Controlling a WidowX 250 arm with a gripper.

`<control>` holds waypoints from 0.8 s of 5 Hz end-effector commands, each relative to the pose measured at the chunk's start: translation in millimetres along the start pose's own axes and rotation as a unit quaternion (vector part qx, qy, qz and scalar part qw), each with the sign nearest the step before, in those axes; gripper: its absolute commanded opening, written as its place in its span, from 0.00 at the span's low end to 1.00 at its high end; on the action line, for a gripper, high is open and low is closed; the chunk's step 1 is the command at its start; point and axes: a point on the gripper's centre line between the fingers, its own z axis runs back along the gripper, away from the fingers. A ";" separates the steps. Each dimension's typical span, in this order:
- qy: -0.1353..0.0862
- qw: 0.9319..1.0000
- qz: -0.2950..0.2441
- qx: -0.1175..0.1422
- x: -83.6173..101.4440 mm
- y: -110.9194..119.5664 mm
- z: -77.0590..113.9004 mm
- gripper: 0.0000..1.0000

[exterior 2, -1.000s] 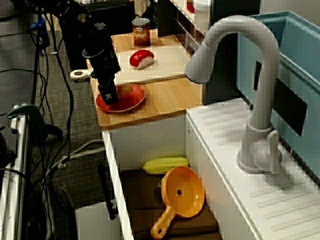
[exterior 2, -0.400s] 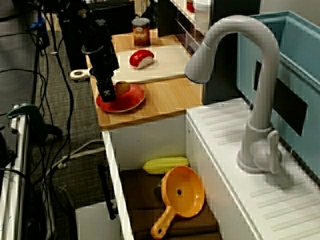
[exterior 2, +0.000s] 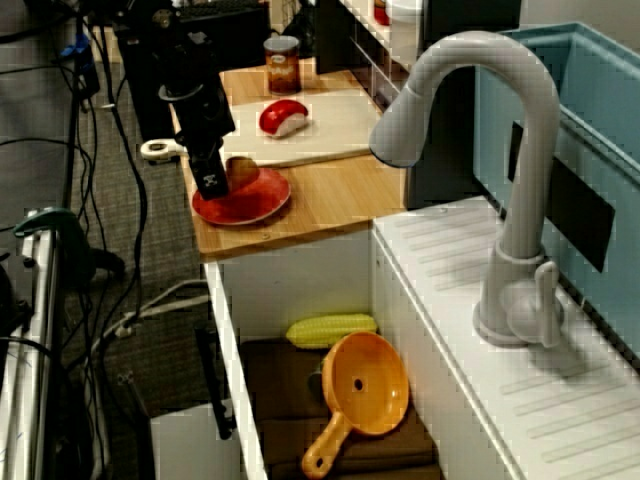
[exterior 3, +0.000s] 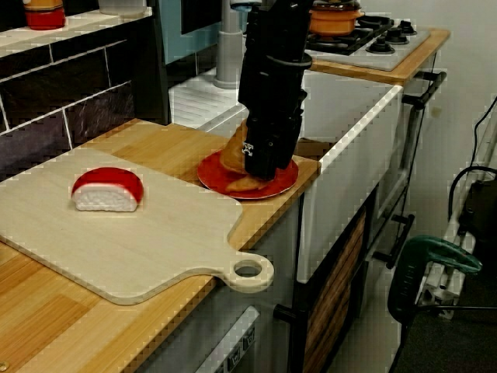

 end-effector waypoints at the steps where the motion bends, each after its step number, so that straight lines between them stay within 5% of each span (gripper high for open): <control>1: -0.037 0.999 0.006 0.011 12.8 12.0 25.9 0.00; 2: -0.035 0.999 0.008 0.010 13.5 13.4 26.4 0.00; 3: -0.030 0.999 0.011 0.011 14.5 14.1 25.4 0.43; 4: -0.028 0.999 0.012 0.014 14.2 13.7 25.2 1.00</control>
